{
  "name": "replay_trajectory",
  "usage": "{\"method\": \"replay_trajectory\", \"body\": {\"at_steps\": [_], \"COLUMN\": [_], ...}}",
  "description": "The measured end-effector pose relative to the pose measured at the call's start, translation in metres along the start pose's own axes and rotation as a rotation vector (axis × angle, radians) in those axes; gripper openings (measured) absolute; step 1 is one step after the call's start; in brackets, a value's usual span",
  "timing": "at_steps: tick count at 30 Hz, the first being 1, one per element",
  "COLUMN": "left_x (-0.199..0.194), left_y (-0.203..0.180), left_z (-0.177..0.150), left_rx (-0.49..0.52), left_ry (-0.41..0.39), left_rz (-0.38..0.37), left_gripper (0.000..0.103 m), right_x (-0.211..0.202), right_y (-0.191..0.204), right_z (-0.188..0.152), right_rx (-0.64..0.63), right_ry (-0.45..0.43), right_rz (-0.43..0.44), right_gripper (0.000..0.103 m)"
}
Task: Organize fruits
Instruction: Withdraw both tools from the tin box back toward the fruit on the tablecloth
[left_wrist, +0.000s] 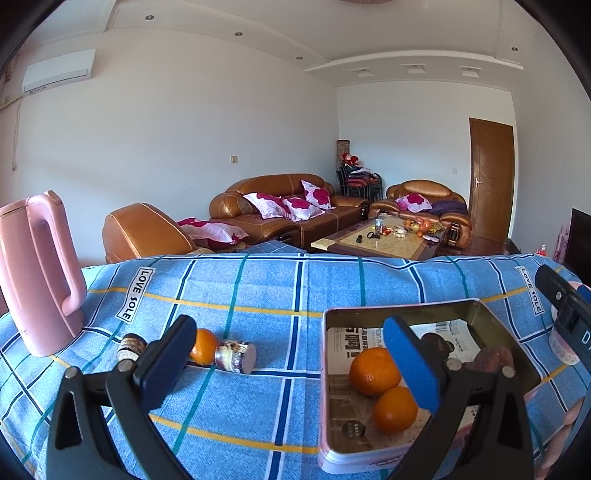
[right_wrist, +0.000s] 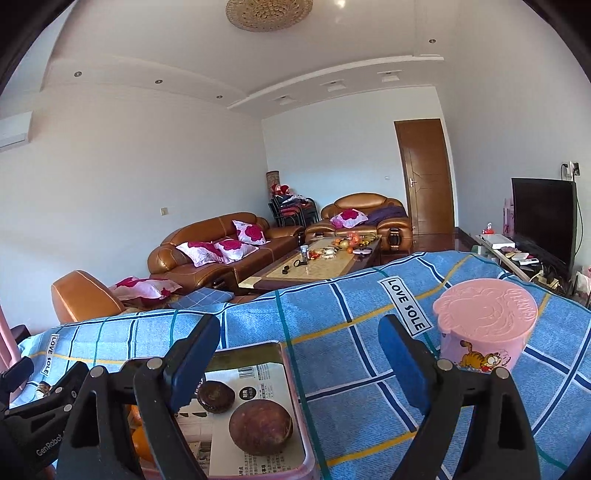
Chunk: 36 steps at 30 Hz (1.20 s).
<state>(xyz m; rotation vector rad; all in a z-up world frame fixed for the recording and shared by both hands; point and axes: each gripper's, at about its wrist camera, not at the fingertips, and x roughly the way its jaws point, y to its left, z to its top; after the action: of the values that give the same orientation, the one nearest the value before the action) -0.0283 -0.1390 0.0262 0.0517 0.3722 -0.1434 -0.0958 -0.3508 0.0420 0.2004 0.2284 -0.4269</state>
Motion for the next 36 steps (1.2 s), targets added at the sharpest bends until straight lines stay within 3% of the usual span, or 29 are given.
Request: {"method": "replay_trajectory", "body": {"at_steps": [20,36], "left_x": [-0.010,0.002], "left_y": [0.037,0.096], "left_z": [-0.006,-0.007], "left_rx": [0.025,-0.018], "left_ry": [0.021,0.050], "left_rz": [-0.004,0.038], "left_gripper": [0.103,0.103], "right_x": [-0.022,-0.025], "right_y": [0.035,0.108], "right_z": [-0.014,-0.026], "right_rx": [0.000,-0.032], "right_ry": [0.023,0.035], "right_rz": [-0.018,0.061], "right_gripper": [0.089,0.089]}}
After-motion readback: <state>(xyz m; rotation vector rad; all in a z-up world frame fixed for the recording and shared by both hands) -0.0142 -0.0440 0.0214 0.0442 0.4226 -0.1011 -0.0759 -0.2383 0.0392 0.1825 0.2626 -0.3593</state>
